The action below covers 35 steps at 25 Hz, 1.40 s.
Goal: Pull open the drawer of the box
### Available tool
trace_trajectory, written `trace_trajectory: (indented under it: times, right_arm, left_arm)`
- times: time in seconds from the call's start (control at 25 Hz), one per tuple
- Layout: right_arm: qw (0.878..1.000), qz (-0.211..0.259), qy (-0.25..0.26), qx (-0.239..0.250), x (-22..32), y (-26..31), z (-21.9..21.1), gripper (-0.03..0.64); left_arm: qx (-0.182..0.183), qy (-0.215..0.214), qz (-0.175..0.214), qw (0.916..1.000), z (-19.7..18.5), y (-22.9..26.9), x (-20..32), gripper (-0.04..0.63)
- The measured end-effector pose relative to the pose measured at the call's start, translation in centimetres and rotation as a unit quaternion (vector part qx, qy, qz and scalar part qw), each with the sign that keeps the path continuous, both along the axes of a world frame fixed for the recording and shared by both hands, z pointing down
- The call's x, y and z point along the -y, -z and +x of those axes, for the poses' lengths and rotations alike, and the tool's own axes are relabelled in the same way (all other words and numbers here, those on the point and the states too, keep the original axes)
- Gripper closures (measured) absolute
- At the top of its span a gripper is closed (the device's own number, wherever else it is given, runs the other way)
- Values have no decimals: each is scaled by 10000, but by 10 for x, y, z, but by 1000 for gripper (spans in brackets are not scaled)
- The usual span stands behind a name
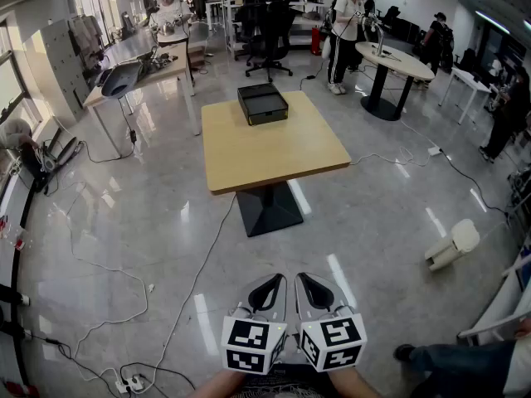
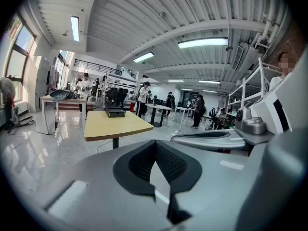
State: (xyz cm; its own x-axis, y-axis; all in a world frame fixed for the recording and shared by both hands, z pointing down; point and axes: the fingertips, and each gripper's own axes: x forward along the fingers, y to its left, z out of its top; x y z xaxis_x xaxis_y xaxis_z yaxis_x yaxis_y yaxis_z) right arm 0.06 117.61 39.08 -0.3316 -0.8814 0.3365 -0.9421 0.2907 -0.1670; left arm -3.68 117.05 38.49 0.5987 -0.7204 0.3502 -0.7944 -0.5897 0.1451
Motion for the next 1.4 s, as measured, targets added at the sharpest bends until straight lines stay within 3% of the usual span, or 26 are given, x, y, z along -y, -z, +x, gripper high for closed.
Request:
trace_trajectory:
  times: [0.28, 0.56, 0.88, 1.16, 1.4]
  right_arm:
    - [10000, -42, 25, -28, 20, -35, 7, 611]
    - [9999, -101, -48, -124, 40, -44, -17, 611]
    - [9997, -196, -90, -115, 97, -40, -9, 611]
    - [9997, -243, -76, -41, 204, -72, -16, 611]
    - [9995, -314, -12, -10, 360, -77, 11, 611]
  left_arm:
    - [4, 3, -66, 10000, 8, -37, 19, 584]
    - [-28, -21, -123, 9999, -18, -46, 41, 584]
    - [0, -54, -186, 9998, -9, -40, 98, 584]
    - [84, -49, -204, 9997, -18, -70, 206, 584]
    - [128, 12, -281, 9995, 8, -73, 362, 584]
